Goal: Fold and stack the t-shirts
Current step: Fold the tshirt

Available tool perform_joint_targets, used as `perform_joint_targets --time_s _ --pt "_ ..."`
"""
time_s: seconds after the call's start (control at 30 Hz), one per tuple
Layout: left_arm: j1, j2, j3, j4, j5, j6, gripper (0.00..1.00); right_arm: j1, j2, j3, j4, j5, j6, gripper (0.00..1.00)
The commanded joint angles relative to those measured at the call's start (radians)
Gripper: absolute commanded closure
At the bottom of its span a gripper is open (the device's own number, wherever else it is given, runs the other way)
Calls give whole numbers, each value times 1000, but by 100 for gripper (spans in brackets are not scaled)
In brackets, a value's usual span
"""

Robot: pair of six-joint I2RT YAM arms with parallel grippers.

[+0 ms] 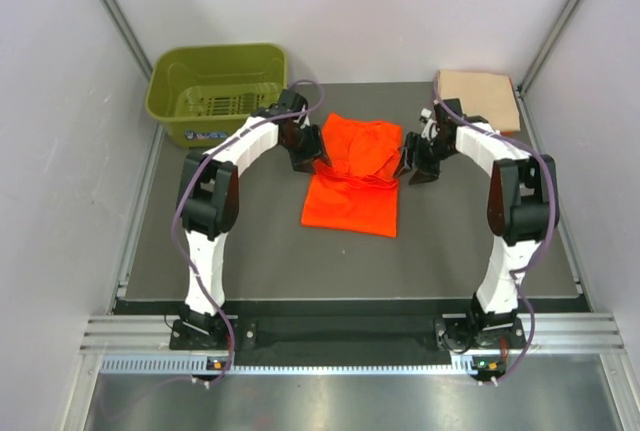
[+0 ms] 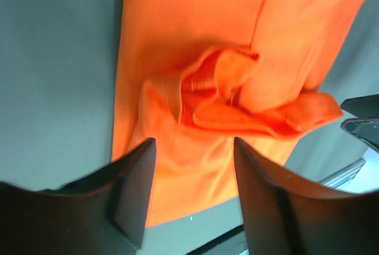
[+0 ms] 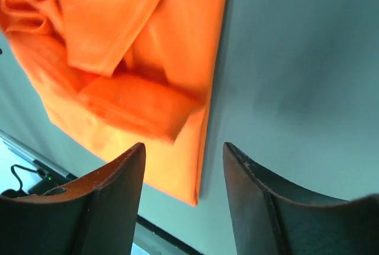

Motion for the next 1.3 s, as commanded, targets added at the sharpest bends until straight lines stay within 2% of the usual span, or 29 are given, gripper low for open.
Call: perform_joint_targets --time_s 0.0,0.07,0.1,0.13,0.23,0.37,0.5,0.7,0.9,1.03,1.27 --pt "-6 -132 -51 53 20 -8 46 10 -136 -39 -5 13 -22 45" --pt "-18 -163 -86 62 26 -4 51 40 -168 -97 36 -2 -4 48" --pt "-29 -170 -98 67 26 -2 57 51 -195 -117 52 -2 4 49" --pt "-34 -186 -117 68 24 4 59 77 -205 -148 66 4 14 57" --pt "-52 -203 -161 82 38 6 64 138 -216 -202 130 22 62 64" --pt "-86 -207 -189 91 53 21 64 226 -203 -233 228 76 114 64" --pt "-121 -212 -200 91 56 52 64 261 -136 -234 320 131 162 60" --pt "-156 -235 -218 74 38 122 64 255 0 -101 327 223 159 59" --pt "-169 -223 -218 67 40 148 63 214 146 121 287 266 137 59" --pt "-166 -148 -136 55 29 168 63 191 224 307 190 260 120 59" --pt "-138 -13 33 42 -3 188 63 185 168 251 147 248 76 57"
